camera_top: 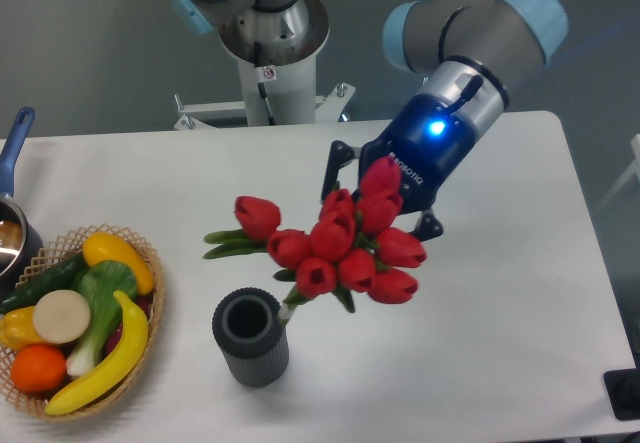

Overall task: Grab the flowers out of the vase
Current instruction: 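Carry the tulip bunch away from the vase, holding it aloft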

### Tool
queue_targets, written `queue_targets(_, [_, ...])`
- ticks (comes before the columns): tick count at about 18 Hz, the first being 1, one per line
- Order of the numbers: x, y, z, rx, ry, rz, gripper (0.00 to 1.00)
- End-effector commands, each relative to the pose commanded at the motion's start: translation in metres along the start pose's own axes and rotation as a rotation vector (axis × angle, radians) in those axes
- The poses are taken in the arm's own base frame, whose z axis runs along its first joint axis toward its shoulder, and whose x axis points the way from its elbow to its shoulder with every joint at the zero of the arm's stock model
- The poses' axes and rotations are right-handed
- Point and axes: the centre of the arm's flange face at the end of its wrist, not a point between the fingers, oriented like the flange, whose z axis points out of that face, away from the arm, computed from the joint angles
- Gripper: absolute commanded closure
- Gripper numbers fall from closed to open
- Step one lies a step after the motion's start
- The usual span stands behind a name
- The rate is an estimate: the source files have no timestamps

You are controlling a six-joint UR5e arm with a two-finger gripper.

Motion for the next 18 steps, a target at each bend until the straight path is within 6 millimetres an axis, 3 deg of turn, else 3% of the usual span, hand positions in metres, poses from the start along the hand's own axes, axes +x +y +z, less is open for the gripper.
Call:
queue_targets(4, [-0.014,-0.001,-0.038,-0.016,-0.084,0.072,1.00])
queue_targets(9, [-0.029,0.019,-0.046,-0.257,-0.284,0.113,1.00])
queue_targets(12, [-0.033,0.032,-0.035,-0.425,-0.368,0.170,1.00])
queue_targets(18, [-0.033,0.049,-0.021,-0.535,-0.402,0.153,1.00])
